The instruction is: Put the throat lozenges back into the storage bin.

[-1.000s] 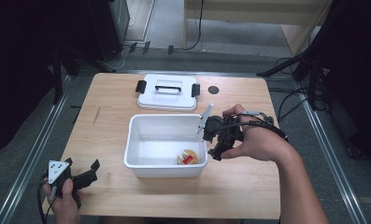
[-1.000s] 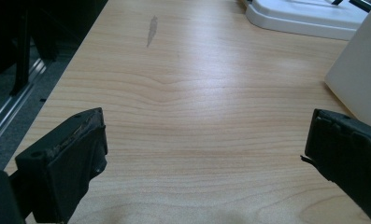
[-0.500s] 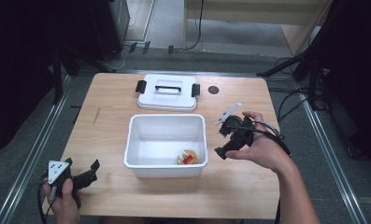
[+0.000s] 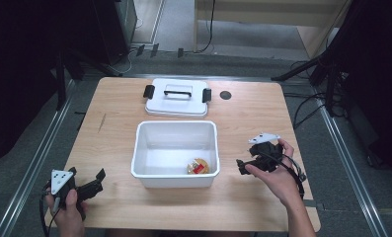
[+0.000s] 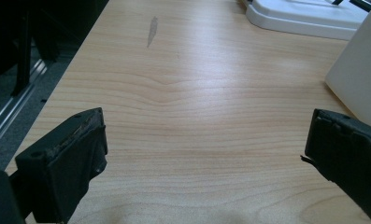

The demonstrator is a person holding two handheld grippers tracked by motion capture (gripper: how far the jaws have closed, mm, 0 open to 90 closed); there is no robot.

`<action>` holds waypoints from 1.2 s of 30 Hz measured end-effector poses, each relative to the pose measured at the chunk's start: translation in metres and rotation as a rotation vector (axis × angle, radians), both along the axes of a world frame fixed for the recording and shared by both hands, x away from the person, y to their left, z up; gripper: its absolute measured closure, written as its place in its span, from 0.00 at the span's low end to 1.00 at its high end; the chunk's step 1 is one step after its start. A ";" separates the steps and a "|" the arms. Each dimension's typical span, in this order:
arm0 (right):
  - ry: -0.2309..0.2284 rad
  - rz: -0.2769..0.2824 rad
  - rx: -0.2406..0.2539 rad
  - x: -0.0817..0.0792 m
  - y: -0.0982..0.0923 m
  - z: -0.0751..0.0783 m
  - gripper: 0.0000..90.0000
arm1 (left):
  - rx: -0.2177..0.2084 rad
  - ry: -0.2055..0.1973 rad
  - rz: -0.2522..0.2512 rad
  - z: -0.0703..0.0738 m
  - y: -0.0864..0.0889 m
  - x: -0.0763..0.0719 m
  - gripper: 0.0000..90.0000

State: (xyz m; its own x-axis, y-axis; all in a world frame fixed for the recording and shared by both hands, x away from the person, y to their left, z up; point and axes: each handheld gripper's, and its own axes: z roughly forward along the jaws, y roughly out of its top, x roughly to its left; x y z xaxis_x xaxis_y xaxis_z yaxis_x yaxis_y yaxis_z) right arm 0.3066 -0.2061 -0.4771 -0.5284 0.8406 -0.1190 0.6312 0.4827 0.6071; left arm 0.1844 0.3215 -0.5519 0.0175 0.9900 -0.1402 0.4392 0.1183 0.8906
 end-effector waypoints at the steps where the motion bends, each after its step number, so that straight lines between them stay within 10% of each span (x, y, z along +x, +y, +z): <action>1: 0.000 0.000 0.000 0.000 0.000 0.000 0.00 | 0.000 0.000 0.000 0.000 0.000 0.000 0.00; 8: -0.139 -0.188 0.119 -0.010 -0.020 -0.022 0.00 | 0.000 0.000 0.000 0.000 0.000 0.000 0.00; 18: -0.305 -0.315 0.182 -0.029 -0.047 -0.033 0.00 | -0.001 0.000 0.002 0.000 0.000 0.000 0.00; 36: -0.393 -0.394 0.229 -0.067 -0.093 -0.047 0.02 | -0.002 -0.001 0.004 0.000 0.000 0.000 0.00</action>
